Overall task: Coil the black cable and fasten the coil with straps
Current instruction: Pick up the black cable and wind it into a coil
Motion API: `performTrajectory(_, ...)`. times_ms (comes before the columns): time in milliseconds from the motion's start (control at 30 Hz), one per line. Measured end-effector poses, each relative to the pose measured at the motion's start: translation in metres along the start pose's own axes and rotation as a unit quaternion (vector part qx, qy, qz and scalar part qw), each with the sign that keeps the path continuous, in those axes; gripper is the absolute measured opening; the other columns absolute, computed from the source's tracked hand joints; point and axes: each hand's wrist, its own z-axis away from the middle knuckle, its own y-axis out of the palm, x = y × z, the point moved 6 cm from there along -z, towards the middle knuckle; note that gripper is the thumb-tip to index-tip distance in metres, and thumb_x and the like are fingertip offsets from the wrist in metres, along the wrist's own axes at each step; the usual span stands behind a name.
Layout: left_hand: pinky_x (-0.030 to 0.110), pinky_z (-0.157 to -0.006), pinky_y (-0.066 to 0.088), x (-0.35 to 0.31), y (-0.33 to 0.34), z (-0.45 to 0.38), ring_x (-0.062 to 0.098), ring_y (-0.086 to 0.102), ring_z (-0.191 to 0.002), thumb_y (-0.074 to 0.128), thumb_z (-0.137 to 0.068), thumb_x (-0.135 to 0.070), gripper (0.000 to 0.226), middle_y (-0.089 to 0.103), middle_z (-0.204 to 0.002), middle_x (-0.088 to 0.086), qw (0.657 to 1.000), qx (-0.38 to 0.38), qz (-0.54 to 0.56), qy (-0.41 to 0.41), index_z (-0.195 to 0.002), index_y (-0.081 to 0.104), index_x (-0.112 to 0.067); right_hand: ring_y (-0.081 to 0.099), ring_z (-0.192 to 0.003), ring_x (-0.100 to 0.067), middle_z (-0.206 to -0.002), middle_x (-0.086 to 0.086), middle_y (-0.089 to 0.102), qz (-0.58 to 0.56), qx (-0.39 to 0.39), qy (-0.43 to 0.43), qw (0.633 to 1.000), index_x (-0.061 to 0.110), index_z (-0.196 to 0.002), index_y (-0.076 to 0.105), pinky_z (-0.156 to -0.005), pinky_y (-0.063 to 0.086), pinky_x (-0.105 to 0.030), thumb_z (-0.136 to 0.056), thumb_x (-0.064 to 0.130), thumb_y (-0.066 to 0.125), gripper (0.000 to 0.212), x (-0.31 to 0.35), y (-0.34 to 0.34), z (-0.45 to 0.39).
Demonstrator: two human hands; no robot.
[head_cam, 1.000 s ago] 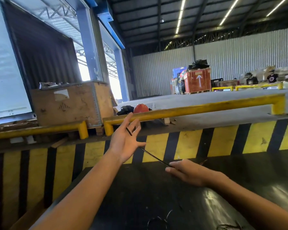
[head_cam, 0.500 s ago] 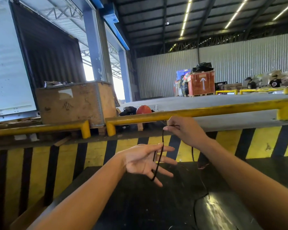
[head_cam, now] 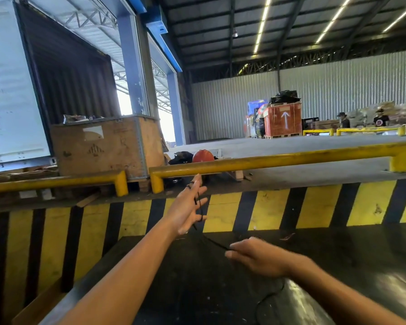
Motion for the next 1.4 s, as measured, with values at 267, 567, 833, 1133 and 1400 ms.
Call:
performTrajectory(267, 0.062, -0.098, 0.042, 0.047, 0.01, 0.022, 0.037, 0.042, -0.133, 0.033, -0.093, -0.052, 0.054, 0.035, -0.151, 0.009, 0.939, 0.211, -0.188, -0.198, -0.145, 0.027, -0.037, 0.061, -0.073, -0.01, -0.081, 0.002, 0.067, 0.139, -0.209, -0.035, 0.967, 0.019, -0.092, 0.068, -0.068, 0.05, -0.032, -0.091, 0.036, 0.054, 0.022, 0.004, -0.116, 0.002)
performTrajectory(567, 0.065, -0.089, 0.043, 0.037, 0.057, 0.041, 0.039, 0.057, -0.119, 0.03, -0.089, -0.061, 0.056, 0.056, -0.137, 0.01, 0.917, 0.341, 0.072, -0.193, -0.136, 0.046, -0.035, 0.062, -0.083, -0.016, -0.086, 0.001, 0.065, 0.009, -0.31, 0.017, 0.951, 0.017, -0.093, 0.064, -0.069, 0.045, -0.023, -0.093, 0.024, 0.054, 0.013, -0.022, -0.089, -0.024)
performTrajectory(833, 0.064, -0.09, 0.047, -0.008, 0.051, 0.02, 0.032, 0.059, -0.117, 0.035, -0.091, -0.051, 0.049, 0.048, -0.144, 0.011, 0.963, 0.197, 0.179, -0.038, -0.135, 0.045, -0.033, 0.063, -0.082, -0.027, -0.08, -0.006, 0.062, -0.061, -0.077, 0.029, 0.995, 0.022, -0.083, 0.067, -0.08, 0.05, -0.042, -0.097, 0.04, 0.039, 0.036, -0.027, 0.006, -0.023)
performTrajectory(1133, 0.058, -0.103, 0.03, 0.01, -0.004, 0.0, 0.032, 0.03, -0.14, 0.025, -0.095, -0.054, 0.051, 0.033, -0.153, 0.008, 0.988, 0.036, -0.149, -0.032, -0.144, 0.031, -0.038, 0.062, -0.08, -0.01, -0.086, 0.002, 0.065, 0.09, -0.111, -0.007, 0.99, 0.02, -0.088, 0.065, -0.076, 0.049, -0.027, -0.094, 0.036, 0.048, 0.024, -0.01, -0.075, -0.002)
performTrajectory(1400, 0.063, -0.1, 0.037, 0.037, 0.046, 0.036, 0.038, 0.041, -0.134, 0.021, -0.095, -0.057, 0.049, 0.04, -0.149, 0.009, 0.908, 0.328, -0.101, -0.241, -0.138, 0.039, -0.041, 0.051, -0.062, -0.003, -0.071, 0.006, 0.056, 0.148, -0.302, 0.011, 0.942, 0.02, -0.083, 0.056, -0.055, 0.035, -0.02, -0.093, 0.033, 0.052, 0.017, -0.008, -0.121, -0.006)
